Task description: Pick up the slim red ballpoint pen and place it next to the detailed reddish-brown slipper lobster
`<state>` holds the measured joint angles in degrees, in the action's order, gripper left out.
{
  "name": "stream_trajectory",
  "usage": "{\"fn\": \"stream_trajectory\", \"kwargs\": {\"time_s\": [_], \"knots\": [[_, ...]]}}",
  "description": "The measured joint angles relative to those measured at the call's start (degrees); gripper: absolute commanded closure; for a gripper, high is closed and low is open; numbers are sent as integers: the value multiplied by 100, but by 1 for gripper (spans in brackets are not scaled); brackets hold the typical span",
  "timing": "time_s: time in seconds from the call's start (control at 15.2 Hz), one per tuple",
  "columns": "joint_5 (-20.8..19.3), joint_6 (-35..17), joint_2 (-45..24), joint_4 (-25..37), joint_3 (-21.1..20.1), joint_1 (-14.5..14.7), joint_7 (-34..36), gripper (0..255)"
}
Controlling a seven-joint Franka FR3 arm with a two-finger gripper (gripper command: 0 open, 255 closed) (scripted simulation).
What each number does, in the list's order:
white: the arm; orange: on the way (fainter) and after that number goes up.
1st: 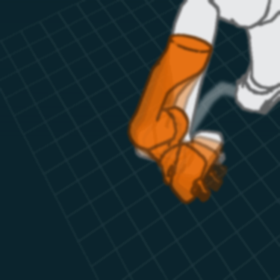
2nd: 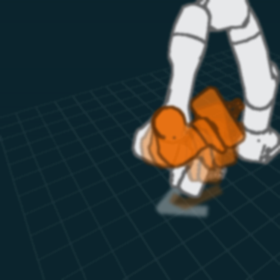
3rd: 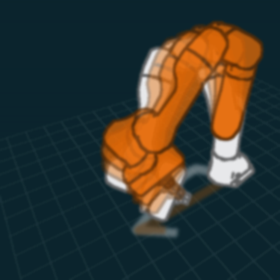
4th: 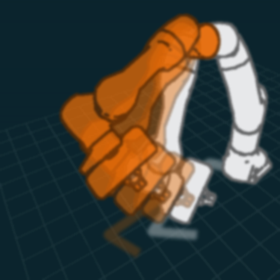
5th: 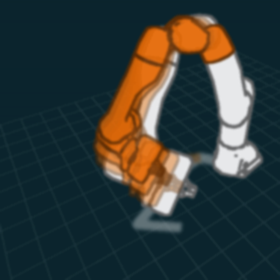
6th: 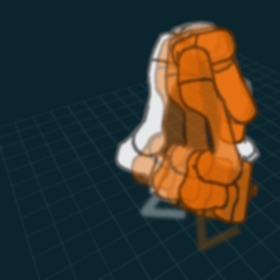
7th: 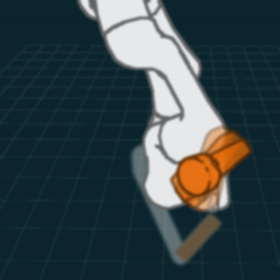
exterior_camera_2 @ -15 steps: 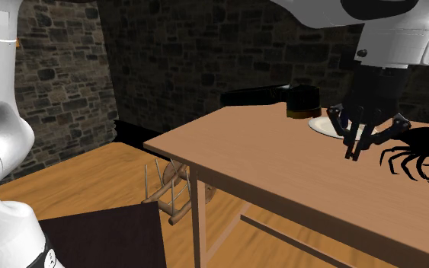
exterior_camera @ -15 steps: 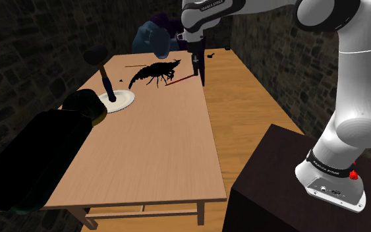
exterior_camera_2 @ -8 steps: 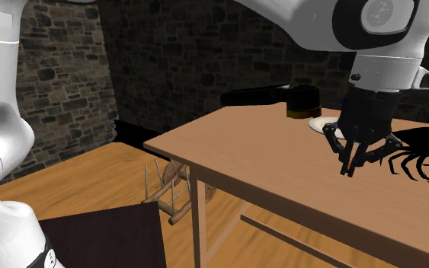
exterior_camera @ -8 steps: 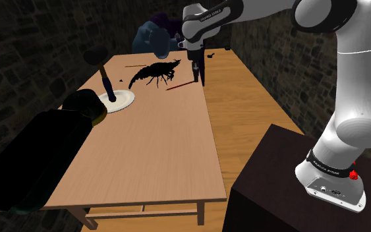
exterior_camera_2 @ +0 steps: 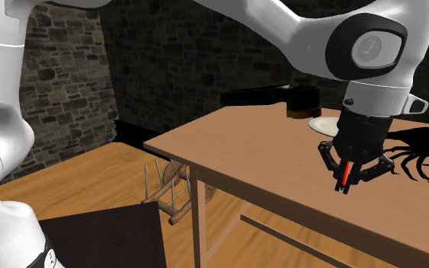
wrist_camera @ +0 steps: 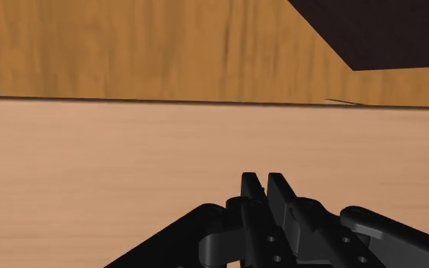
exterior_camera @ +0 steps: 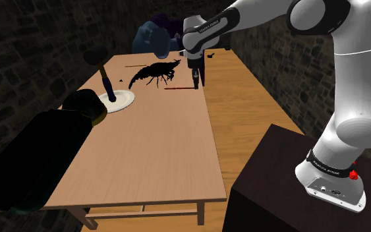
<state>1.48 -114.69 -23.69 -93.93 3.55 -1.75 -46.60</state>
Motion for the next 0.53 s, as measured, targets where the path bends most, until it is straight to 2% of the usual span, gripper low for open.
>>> {"fn": "stream_trajectory", "kwargs": {"time_s": [0.53], "knots": [[11, -306, -138, -167, -3, -6, -12, 255]]}}
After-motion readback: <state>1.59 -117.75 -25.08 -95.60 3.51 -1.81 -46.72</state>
